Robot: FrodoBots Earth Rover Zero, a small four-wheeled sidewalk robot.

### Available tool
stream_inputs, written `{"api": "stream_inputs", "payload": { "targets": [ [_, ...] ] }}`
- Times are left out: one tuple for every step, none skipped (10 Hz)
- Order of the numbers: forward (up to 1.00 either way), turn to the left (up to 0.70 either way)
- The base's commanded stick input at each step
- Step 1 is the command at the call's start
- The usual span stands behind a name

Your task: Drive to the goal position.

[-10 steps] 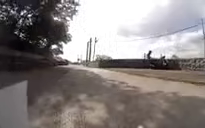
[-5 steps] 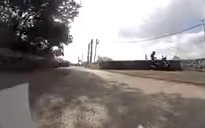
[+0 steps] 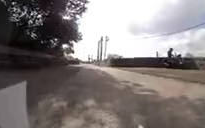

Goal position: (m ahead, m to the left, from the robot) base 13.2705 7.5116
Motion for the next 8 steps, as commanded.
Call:
{"api": "stream_inputs", "payload": {
  "targets": [
    [0.00, 0.00],
    [0.00, 0.00],
    [0.00, 0.00],
    [0.00, 0.00],
    [0.70, 0.00],
    [0.70, 0.00],
    [0.70, 0.00],
    [0.70, 0.00]
  ]
}}
